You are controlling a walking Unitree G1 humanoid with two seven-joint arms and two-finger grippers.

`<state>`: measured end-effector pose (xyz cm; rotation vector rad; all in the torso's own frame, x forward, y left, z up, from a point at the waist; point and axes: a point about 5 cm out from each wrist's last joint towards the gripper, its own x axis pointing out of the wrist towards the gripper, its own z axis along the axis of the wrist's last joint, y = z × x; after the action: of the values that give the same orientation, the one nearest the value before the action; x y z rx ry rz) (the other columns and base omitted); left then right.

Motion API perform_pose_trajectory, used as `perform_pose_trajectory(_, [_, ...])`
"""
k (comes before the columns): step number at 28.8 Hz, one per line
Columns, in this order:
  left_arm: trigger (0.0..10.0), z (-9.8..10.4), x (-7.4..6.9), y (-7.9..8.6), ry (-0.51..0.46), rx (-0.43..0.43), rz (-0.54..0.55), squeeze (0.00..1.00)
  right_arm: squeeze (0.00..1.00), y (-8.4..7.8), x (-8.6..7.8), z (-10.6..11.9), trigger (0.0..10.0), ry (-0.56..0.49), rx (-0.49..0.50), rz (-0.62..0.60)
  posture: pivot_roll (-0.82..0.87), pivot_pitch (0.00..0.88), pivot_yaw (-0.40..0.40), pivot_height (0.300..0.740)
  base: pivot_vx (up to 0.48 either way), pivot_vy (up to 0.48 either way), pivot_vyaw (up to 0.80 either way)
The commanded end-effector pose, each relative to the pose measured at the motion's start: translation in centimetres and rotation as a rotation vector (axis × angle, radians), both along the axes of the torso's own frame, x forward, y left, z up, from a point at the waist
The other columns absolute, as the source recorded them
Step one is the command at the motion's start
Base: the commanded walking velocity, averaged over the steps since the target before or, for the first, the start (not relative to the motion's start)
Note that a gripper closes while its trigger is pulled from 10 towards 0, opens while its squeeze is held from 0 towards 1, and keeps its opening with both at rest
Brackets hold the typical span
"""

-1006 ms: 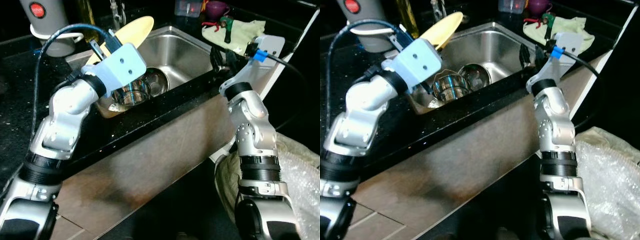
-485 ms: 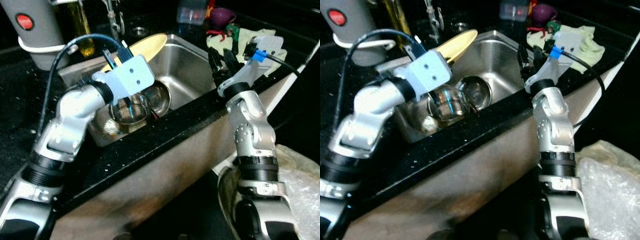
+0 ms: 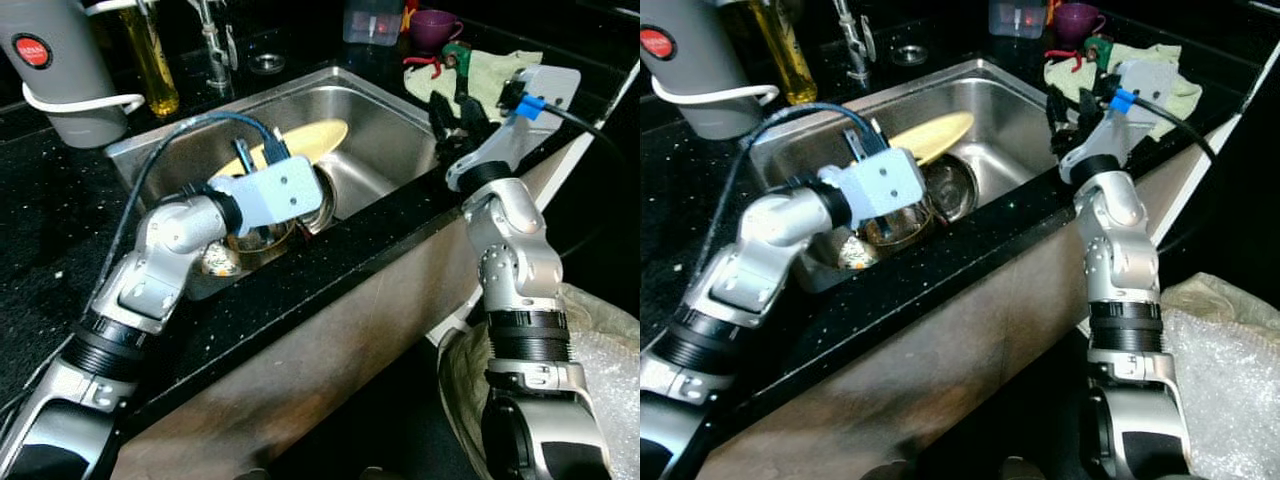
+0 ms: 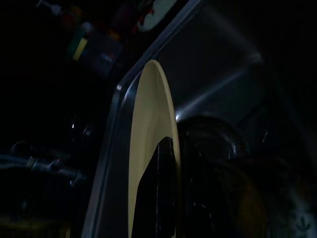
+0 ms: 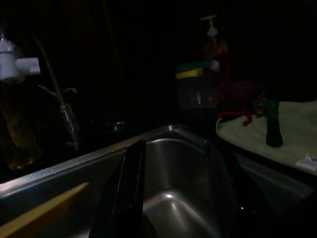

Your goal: Kitchen organization

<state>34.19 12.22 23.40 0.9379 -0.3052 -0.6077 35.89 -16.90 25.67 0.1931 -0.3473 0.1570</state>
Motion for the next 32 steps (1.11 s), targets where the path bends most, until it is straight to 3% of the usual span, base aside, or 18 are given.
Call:
perform_pose_trajectory(1, [10.0, -0.4, 0.2, 0.3, -0.01, 0.022, 0.011, 0.0, 0.0, 0.3, -0.1, -0.2, 10.0, 0.009, -0.006, 0.01, 0.02, 0.064, 0.004, 0.74, 0.0, 0.0, 0.0])
perform_pose_trajectory(11, [10.0, -1.5, 1.3, 0.9, -0.023, 0.064, 0.056, 0.0, 0.0, 2.7, -0.9, -1.5, 10.0, 0.032, -0.009, 0.11, 0.01, 0.062, 0.011, 0.74, 0.0, 0.0, 0.0])
perform_pose_trajectory(15, [10.0, -1.4, 1.5, 0.8, -0.029, 0.06, 0.048, 0.0, 0.0, 2.9, -1.1, -1.7, 10.0, 0.03, -0.024, 0.132, 0.0, 0.061, 0.011, 0.74, 0.0, 0.0, 0.0])
perform_pose_trajectory(16, [10.0, -1.3, 1.5, 0.7, -0.031, 0.057, 0.042, 0.13, 0.0, 2.8, -1.1, -1.7, 10.0, 0.027, -0.03, 0.139, 0.0, 0.062, 0.012, 0.74, 0.0, 0.0, 0.0])
perform_pose_trajectory(17, [10.0, -1.3, 1.5, 0.7, -0.031, 0.057, 0.042, 0.13, 0.0, 2.8, -1.1, -1.7, 10.0, 0.027, -0.03, 0.139, 0.0, 0.062, 0.012, 0.74, 0.0, 0.0, 0.0])
perform_pose_trajectory(18, [10.0, -1.3, 1.6, 0.6, -0.035, 0.054, 0.037, 1.0, 0.0, 2.8, -1.2, -1.6, 10.0, 0.023, -0.035, 0.144, 0.0, 0.064, 0.013, 0.74, 0.0, 0.0, 0.0])
perform_pose_trajectory(31, [10.0, 0.3, 2.2, 1.6, -0.115, -0.006, 0.085, 1.0, 0.0, 3.0, -1.6, -1.3, 10.0, 0.006, -0.041, 0.167, 0.0, 0.071, 0.013, 0.74, 0.0, 0.0, 0.0])
perform_pose_trajectory(32, [10.0, 1.1, 2.1, 1.7, -0.13, -0.065, 0.093, 0.91, 0.0, 2.9, -1.6, -1.3, 10.0, 0.005, -0.04, 0.169, 0.0, 0.071, 0.012, 0.74, 0.0, 0.0, 0.0])
